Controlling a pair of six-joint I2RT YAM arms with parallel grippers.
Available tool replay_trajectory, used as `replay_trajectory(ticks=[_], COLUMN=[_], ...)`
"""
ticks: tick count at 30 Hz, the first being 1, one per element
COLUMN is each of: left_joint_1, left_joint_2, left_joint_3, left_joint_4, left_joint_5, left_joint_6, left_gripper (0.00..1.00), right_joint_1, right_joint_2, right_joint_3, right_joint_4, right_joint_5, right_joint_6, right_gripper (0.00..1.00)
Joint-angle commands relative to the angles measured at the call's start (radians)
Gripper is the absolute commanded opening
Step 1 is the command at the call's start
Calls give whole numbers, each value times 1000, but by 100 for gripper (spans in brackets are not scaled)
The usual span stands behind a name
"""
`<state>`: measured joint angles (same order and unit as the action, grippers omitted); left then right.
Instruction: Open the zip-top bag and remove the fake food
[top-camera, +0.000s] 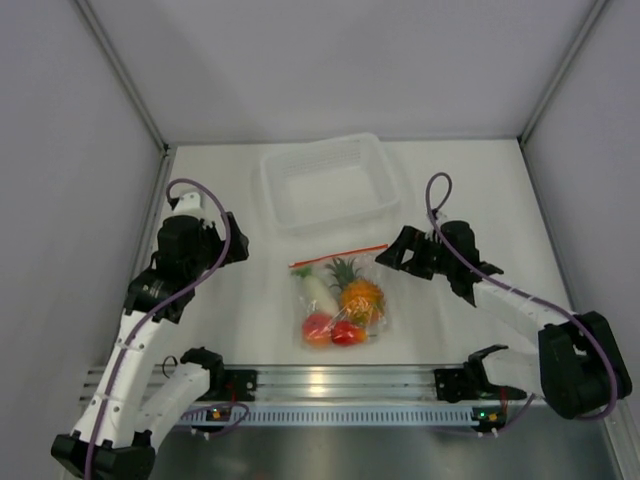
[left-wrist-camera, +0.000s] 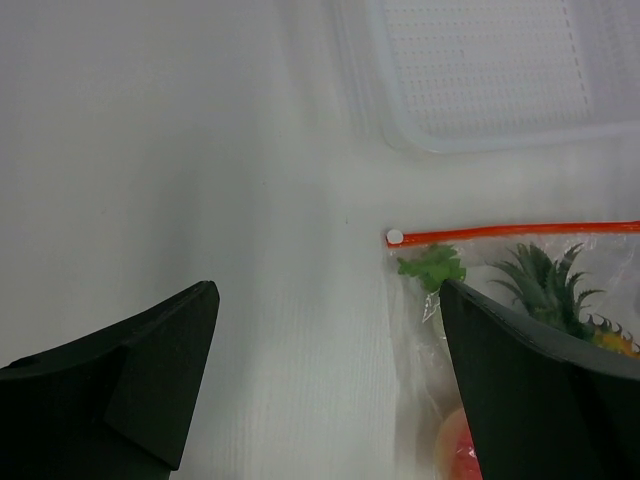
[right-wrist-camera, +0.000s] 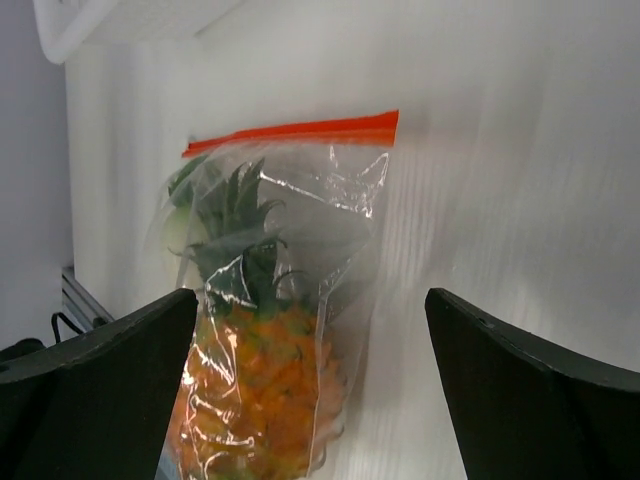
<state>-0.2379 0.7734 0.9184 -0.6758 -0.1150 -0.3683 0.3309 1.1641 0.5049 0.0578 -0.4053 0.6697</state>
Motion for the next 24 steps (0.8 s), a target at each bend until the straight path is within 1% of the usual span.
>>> replay_trajectory(ticks=[1, 3, 8, 10, 11, 14, 16, 17, 18, 21, 22, 24], left_joint_1=[-5, -6, -6, -8, -8, -11, -11, -12, -12, -12, -12, -12], left_joint_2=[7, 10, 17, 18, 18, 21, 23, 26, 27, 29, 29, 27], left_joint_3=[-10, -13, -13, -13, -15, -15, -13, -15, -15, -15, -13, -15], left_joint_4=[67, 68, 68, 70, 71, 71, 71, 70, 71, 71, 71, 70], left_joint_5=[40, 44, 58, 64, 64, 67, 71, 71, 71, 72, 72, 75], left_joint_6=[2, 3, 5, 6, 6, 8, 9, 9, 9, 9, 9, 9], left_gripper=[98, 98, 98, 98, 98, 98, 98, 98, 98, 98, 98, 98], right_joint_1=[3, 3, 3, 5, 5, 16, 33, 42, 43, 49, 48, 48], right_joint_2=[80, 123, 275, 334, 353, 408, 436, 445, 453, 485, 508, 526], right_joint_3=[-5, -8, -34, -48, -49, -39, -42, -48, -51, -54, -51, -34], right_joint_4=[265, 307, 546, 606, 663, 692, 715, 753, 772, 829, 838, 847], right_joint_5=[23, 34, 28, 25, 20, 19, 16, 13, 5, 0, -9, -21], right_joint_6=[36, 48, 125, 151, 162, 157, 156, 157, 160, 160, 150, 140], right_gripper=[99, 99, 98, 95, 93, 83, 72, 67, 57, 40, 28, 17])
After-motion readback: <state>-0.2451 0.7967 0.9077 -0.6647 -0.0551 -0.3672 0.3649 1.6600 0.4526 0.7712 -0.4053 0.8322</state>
